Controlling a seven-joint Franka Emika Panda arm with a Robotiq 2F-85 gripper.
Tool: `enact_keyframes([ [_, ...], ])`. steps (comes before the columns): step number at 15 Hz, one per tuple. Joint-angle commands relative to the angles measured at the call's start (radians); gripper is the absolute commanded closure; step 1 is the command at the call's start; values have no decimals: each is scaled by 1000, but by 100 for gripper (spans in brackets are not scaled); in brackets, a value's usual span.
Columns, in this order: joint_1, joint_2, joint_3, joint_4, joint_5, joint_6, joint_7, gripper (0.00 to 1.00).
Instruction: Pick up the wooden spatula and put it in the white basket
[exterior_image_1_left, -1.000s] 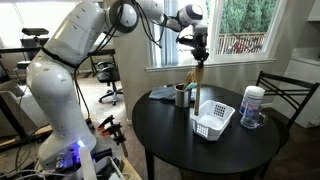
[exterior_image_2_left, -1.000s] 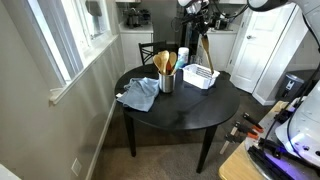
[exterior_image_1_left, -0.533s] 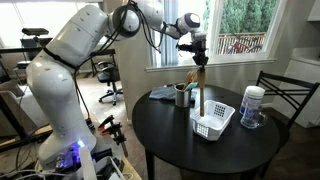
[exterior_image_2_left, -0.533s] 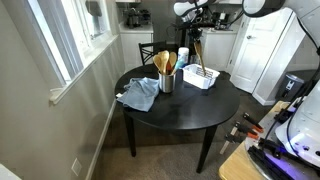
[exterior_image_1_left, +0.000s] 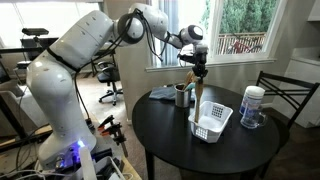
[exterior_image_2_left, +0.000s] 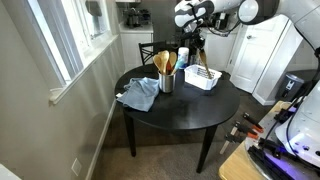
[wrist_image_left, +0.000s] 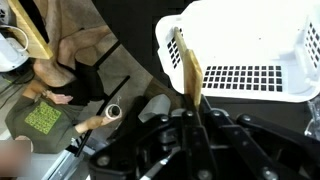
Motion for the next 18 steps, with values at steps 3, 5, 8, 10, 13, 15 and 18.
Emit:
enact_keyframes([
  [3, -44, 20, 24, 10, 94, -65, 6, 95],
  [5, -45, 20, 32, 8, 119, -64, 8, 95],
  [8, -38, 20, 25, 3, 134, -57, 31, 95],
  [10, -42, 10, 23, -7, 142, -33, 61, 95],
  [13, -43, 3, 26, -15, 155, -21, 74, 95],
  [15, -35, 7, 13, -11, 140, -38, 98, 95],
  [18, -39, 5, -9, -11, 143, -50, 173, 83],
])
